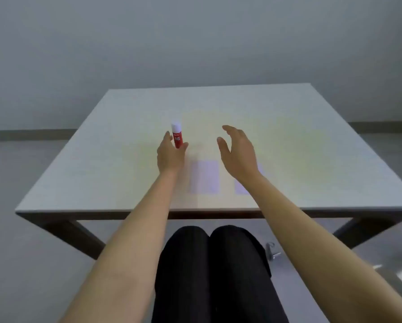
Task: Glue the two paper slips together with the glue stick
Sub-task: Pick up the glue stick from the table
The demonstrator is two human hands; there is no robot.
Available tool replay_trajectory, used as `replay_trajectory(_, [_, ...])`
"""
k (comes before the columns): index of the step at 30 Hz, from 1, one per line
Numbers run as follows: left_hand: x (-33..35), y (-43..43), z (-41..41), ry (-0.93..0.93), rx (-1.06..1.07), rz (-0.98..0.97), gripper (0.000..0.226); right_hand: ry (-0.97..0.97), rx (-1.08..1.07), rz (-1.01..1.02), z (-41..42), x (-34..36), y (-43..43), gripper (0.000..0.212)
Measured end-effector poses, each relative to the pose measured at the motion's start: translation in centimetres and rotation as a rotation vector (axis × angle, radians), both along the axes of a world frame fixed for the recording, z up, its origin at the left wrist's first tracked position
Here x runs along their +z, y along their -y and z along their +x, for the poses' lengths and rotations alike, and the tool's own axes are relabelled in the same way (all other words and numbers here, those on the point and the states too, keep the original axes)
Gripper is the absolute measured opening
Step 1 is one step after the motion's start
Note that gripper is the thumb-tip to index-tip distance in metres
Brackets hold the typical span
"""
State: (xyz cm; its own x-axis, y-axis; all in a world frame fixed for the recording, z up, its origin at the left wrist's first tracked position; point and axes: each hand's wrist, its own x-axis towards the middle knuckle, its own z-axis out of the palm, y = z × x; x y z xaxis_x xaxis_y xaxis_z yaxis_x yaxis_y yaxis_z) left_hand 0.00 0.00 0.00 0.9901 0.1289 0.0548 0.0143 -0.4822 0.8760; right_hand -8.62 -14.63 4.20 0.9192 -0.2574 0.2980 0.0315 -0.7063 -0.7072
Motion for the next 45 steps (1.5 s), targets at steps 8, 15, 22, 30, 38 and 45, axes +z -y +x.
replay_trajectory(8, [1.5, -0.4, 0.4, 0.281, -0.179, 0.176, 0.012, 0.042, 0.050, 0.212, 2.9, 0.8, -1.3, 0.044])
replay_trajectory(15, [3.5, -1.1, -0.5, 0.568, -0.392, 0.557, 0.027, -0.307, 0.046, 0.443, 4.7, 1.9, -0.3, 0.052])
replay_trajectory(22, [4.0, -0.7, -0.6, 0.610, -0.407, 0.654, 0.022, -0.347, 0.318, 0.570, 4.5, 1.6, 1.3, 0.037])
replay_trajectory(30, [3.9, -0.3, -0.6, 0.599, -0.414, 0.717, 0.022, -0.416, 0.371, 0.673, 4.9, 1.2, 1.9, 0.038])
replay_trajectory(38, [3.5, 0.0, -0.1, 0.479, -0.405, 0.661, 0.024, -0.241, 0.227, 0.572, 5.1, 1.2, 2.2, 0.012])
replay_trajectory(45, [3.3, -0.8, 0.2, 0.126, -0.219, -0.039, 0.012, -0.083, -0.256, 0.023, 5.9, -0.4, 10.1, 0.023])
